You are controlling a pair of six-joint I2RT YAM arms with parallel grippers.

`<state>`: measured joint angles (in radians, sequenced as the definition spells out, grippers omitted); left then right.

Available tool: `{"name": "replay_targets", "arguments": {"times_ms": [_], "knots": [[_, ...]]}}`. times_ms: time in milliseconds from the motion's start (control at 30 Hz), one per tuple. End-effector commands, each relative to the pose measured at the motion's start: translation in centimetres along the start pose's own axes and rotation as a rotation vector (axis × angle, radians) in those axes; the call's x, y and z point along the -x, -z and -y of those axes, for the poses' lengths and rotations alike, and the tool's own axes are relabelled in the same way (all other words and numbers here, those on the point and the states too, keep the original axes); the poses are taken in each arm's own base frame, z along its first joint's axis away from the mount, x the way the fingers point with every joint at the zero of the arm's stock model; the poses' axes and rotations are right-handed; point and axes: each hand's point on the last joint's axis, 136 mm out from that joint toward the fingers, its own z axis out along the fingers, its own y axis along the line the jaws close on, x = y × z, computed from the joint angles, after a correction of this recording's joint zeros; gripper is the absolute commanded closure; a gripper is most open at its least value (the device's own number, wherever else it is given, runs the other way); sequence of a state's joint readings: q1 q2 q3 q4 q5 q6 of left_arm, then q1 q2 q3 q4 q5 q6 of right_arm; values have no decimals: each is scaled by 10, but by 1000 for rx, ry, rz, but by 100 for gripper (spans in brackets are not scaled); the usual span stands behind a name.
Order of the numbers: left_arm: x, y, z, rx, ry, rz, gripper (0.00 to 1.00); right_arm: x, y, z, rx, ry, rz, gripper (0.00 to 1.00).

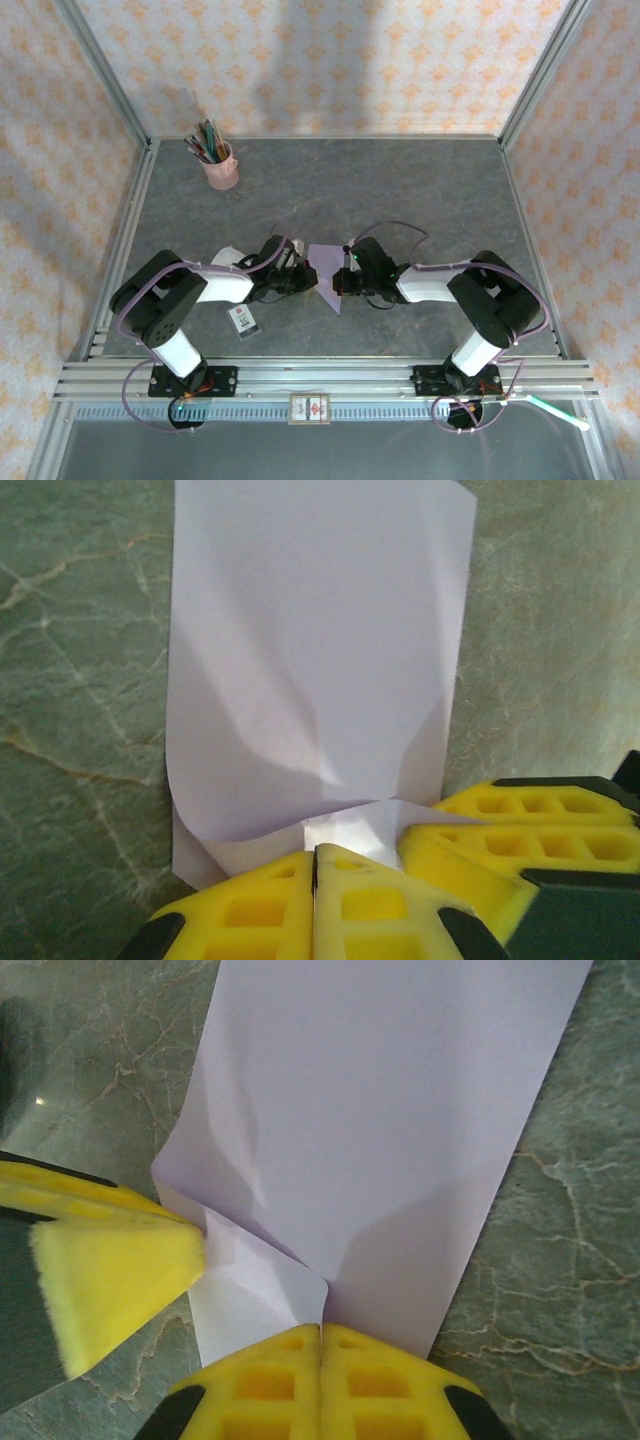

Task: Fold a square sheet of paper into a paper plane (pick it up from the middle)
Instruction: Third fold the triangle at the center of the table.

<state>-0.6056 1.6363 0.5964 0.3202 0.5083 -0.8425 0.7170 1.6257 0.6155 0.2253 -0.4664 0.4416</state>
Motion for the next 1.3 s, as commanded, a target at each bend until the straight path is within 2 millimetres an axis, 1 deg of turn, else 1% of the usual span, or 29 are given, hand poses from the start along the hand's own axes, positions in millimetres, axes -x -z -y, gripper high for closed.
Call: {"name": "replay_targets", "arguments": {"times_ms": [0,467,733,967,1133,1267], "knots": [[13,9,13,-18,-28,29,90,-29,-1,47,-187,-27,-82,100],[2,-1,15,-55,-17,-19,90,-29,-2,47,-186,-29,-82,100],[-6,-11,11,-44,-18,-48,89,-30,-2,48,-190,-29,-85,100],[-12,-12,-10,31,-8,-56,90,-28,-2,47,-188,-24,-83,100],[-21,-13,-28,102,-15,-84,92,-25,-3,43,-181,-17,-82,100],[-31,-16,-45,165,-31,-111,94,-19,-2,37,-169,-12,-75,94]]}}
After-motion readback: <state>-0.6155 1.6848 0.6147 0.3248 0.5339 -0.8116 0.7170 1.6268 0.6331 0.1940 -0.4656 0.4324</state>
